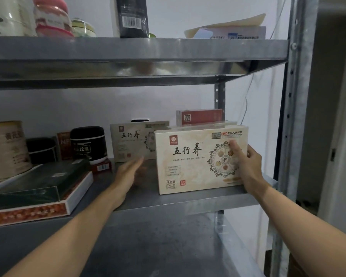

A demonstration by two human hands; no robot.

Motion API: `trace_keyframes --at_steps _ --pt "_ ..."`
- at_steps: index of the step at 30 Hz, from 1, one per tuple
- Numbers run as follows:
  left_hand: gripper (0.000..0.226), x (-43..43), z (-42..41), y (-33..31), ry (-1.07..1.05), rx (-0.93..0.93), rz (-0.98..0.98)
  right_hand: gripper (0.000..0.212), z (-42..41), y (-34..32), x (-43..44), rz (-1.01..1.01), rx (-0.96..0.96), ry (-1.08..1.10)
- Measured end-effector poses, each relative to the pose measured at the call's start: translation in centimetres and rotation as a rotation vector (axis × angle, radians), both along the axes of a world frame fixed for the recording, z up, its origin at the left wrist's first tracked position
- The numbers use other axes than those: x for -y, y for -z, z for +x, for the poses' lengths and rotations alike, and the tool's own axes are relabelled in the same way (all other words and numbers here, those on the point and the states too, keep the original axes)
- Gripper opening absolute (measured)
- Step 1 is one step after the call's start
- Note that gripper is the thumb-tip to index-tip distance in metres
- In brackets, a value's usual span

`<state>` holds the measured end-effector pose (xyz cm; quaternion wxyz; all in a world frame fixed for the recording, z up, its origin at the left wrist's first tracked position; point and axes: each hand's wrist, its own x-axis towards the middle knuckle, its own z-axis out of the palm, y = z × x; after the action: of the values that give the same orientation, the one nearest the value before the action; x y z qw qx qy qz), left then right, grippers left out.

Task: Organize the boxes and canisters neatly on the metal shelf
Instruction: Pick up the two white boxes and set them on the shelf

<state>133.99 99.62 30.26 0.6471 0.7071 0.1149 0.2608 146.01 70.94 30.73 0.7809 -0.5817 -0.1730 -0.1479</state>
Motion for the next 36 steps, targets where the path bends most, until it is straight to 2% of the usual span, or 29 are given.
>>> trace_keyframes --at_steps 5,9,17,22,29,36 --pt "0.026 0.6 2.2 0.3 0.022 -0.001 0.047 0.027 0.5 -0.1 0.1 -0.009 -0.032 0.013" --pt "0.036 0.9 3.2 0.3 0.065 0.027 0.028 0.026 0.9 -0.1 0.2 -0.014 -0.048 0.036" --pt "0.05 1.4 4.7 0.2 0.153 0.028 0.156 0.041 1.9 -0.2 0.3 -0.014 -0.085 0.146" --pt "0.059 1.8 6.5 0.5 0.208 0.009 0.281 0.031 2.5 0.0 0.3 0.046 -0.069 0.139" --pt "0.057 1.7 7.1 0.8 0.244 0.02 0.344 0.027 2.6 0.1 0.1 0.067 -0.057 0.132" --pt "0.046 -1.5 4.7 1.0 0.211 0.049 0.242 0.027 2.3 0.0 -0.1 0.09 -0.057 0.115"
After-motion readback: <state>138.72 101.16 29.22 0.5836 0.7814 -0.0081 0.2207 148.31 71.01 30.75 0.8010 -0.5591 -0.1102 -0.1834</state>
